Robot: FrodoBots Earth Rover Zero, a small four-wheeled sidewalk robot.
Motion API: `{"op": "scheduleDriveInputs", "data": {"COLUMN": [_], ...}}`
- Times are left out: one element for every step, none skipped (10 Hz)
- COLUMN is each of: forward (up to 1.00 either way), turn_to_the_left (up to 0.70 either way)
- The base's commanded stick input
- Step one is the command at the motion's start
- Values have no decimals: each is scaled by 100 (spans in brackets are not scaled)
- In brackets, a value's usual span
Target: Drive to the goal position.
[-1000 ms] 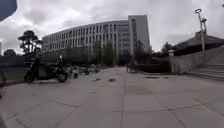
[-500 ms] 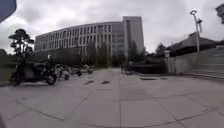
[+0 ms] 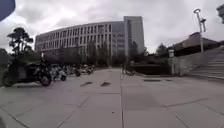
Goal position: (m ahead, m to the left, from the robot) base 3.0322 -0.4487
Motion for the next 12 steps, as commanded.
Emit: {"op": "scheduleDriveInputs", "data": {"forward": [70, 70, 70, 70, 70, 70, 70, 70, 70, 70, 70, 70], "turn_to_the_left": [0, 0, 0, 0, 0, 0, 0, 0, 0, 0, 0, 0]}}
